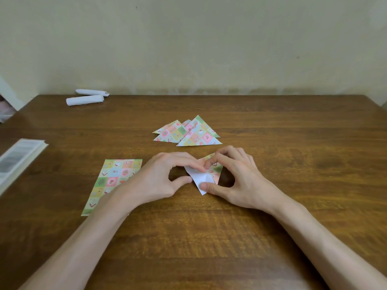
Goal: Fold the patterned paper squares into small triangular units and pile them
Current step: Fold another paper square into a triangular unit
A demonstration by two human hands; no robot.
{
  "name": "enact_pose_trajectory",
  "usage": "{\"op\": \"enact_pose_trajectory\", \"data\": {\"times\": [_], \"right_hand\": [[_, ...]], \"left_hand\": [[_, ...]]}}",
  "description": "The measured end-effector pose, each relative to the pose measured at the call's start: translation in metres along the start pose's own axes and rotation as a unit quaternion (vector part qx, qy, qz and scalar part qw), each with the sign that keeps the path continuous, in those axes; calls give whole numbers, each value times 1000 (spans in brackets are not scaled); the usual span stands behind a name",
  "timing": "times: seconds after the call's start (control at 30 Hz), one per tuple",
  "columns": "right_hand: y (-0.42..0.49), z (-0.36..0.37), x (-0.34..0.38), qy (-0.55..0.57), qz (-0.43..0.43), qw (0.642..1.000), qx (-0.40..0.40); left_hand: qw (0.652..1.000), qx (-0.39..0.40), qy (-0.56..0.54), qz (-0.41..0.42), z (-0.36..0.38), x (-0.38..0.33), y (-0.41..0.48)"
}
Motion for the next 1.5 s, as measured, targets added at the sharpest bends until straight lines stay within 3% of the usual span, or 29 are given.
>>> {"op": "enact_pose_trajectory", "data": {"times": [0.13,0.3,0.4,0.63,1.17,1.5], "right_hand": [[0,-3,0,22,-3,1000,11],[-4,-8,-2,29,-23,994,107],[-4,-11,-3,46,-25,991,124],[-5,-14,-4,68,-22,989,132],[-5,-15,-6,138,-27,977,159],[0,-11,-9,125,-36,987,97]], "left_hand": [[999,-31,11,13,-1,-6,1],[996,-49,53,45,2,-15,0],[993,-52,90,63,6,-22,-1],[989,-72,111,65,13,-27,-1],[994,-66,79,-33,19,-12,4],[994,-56,71,-53,20,-11,4]]}}
Point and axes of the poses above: each hand's wrist, its own y-axis towards the middle knuckle, its own z-axis out of the palm, x = y × z, the point moved 8 cm from there along y, towards the middle knuckle, and after that the axes turned 1 degree about -x, right-handed, at the moved point
